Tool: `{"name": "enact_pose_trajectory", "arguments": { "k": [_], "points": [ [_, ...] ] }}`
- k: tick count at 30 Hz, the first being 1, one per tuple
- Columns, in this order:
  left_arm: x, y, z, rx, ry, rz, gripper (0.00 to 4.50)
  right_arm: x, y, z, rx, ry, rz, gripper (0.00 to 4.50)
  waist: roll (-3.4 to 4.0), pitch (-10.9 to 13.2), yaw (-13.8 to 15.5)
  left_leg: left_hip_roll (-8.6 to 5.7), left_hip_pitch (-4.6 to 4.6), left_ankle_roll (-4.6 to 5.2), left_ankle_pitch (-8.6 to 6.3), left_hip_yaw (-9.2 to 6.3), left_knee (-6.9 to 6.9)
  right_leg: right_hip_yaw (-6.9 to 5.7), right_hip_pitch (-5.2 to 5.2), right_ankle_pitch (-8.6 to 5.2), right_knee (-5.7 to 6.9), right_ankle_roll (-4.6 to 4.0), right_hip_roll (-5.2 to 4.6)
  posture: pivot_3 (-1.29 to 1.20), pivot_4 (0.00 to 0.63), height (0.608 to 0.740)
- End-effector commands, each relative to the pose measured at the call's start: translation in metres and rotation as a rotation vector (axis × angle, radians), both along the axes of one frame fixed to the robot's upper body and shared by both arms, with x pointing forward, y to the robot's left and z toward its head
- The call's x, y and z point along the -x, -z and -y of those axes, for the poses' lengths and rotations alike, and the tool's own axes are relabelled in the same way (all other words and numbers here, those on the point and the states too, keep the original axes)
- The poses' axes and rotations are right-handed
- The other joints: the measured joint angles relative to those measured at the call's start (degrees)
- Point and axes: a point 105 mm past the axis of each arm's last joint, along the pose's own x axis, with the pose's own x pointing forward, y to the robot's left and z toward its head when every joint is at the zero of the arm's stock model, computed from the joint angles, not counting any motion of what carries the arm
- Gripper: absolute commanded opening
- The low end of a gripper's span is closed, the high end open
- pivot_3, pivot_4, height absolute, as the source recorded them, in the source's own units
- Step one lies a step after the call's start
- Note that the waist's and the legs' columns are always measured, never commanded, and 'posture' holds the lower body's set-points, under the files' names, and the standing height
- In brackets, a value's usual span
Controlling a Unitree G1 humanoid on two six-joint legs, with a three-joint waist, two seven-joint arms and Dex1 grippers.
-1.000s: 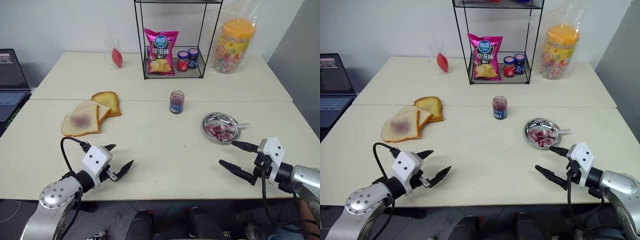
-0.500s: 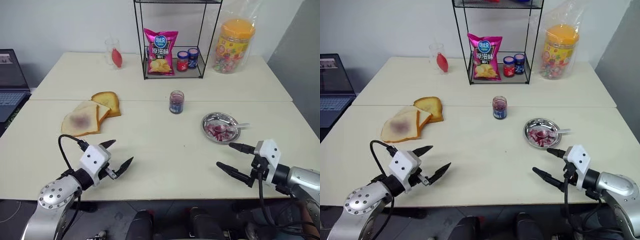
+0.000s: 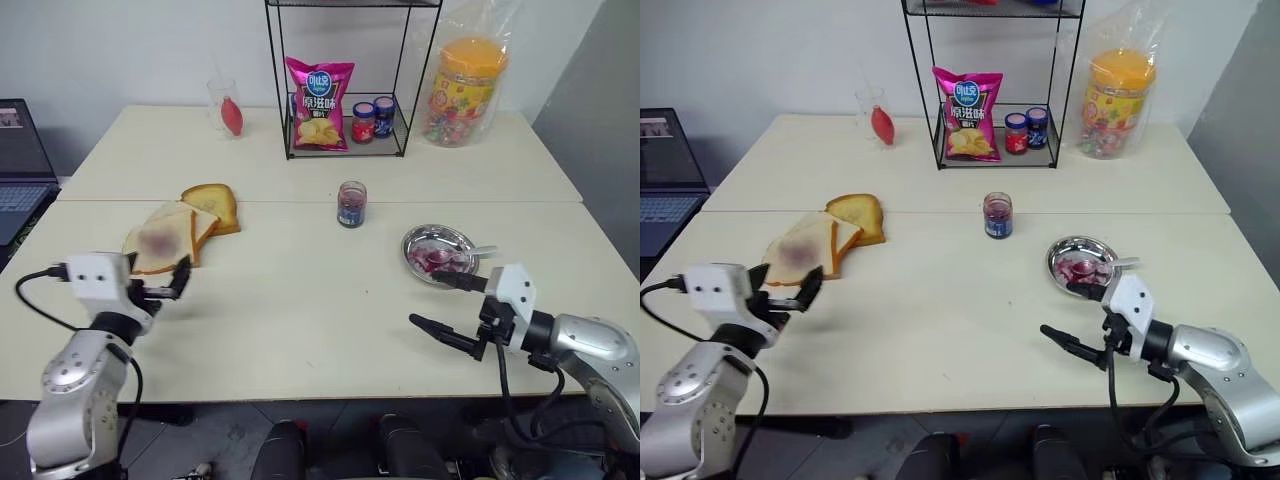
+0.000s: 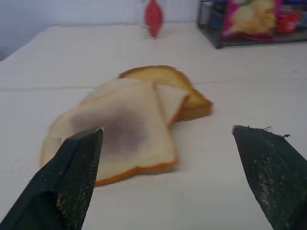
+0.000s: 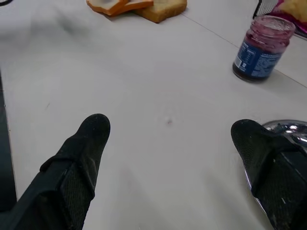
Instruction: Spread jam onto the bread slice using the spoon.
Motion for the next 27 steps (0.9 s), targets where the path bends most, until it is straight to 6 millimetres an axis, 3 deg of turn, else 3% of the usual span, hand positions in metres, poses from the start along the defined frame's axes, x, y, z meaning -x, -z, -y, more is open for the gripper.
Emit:
{"name": "enact_pose_trajectory", "arguments": {
  "k": [1, 8, 14, 18, 22, 27],
  "points": [
    [0.004, -0.003, -0.042, 0.082, -0.176, 0.003, 4.5, -0.004, -0.022, -0.026, -0.025, -0.063, 0.012, 4.49, 0.0, 0.0, -0.2, 0.0, 0.0, 0.0, 0.0, 0.0, 0.0, 0.01, 0.0, 0.0, 0.01, 0.0, 0.0, 0.0, 0.15, 0.74],
    [-0.01, 0.012, -0.074, 0.205, -0.256, -0.08, 4.5, -0.012, -0.038, -0.049, 0.04, -0.142, 0.031, 4.49, -0.1, -0.1, 0.2, -0.01, -0.09, 0.0, 0.0, -0.11, 0.0, -0.15, -0.05, 0.07, 0.01, 0.02, 0.01, 0.0, 0.15, 0.74],
    [-0.029, 0.02, -0.077, 0.255, -0.236, -0.133, 4.5, -0.018, -0.043, -0.058, 0.065, -0.158, 0.061, 4.49, -0.12, -0.1, 0.2, 0.0, -0.19, -0.01, 0.0, -0.18, -0.01, -0.23, -0.1, 0.11, 0.0, 0.07, 0.0, 0.0, 0.15, 0.74],
    [-0.058, 0.032, -0.067, 0.257, -0.156, -0.244, 4.5, -0.02, -0.046, -0.061, 0.077, -0.168, 0.075, 4.49, -0.13, -0.1, 0.2, 0.01, -0.26, -0.02, 0.0, -0.22, -0.03, -0.29, -0.23, 0.12, 0.07, 0.08, 0.02, 0.0, 0.15, 0.74],
    [-0.074, 0.029, -0.071, 0.258, -0.148, -0.256, 4.5, -0.018, -0.045, -0.062, 0.094, -0.181, 0.071, 4.49, -0.14, -0.1, 0.2, 0.02, -0.22, -0.02, 0.02, -0.27, -0.01, -0.33, -0.22, 0.13, 0.17, 0.05, 0.03, 0.0, 0.15, 0.74],
    [-0.091, 0.032, -0.061, 0.299, -0.116, -0.299, 4.5, -0.012, -0.047, -0.063, 0.104, -0.208, 0.061, 4.49, -0.13, -0.1, 0.6, 0.0, -0.24, -0.02, 0.02, -0.32, -0.02, -0.39, -0.24, 0.12, 0.21, 0.04, 0.01, 0.0, 0.15, 0.74]
  ]
}}
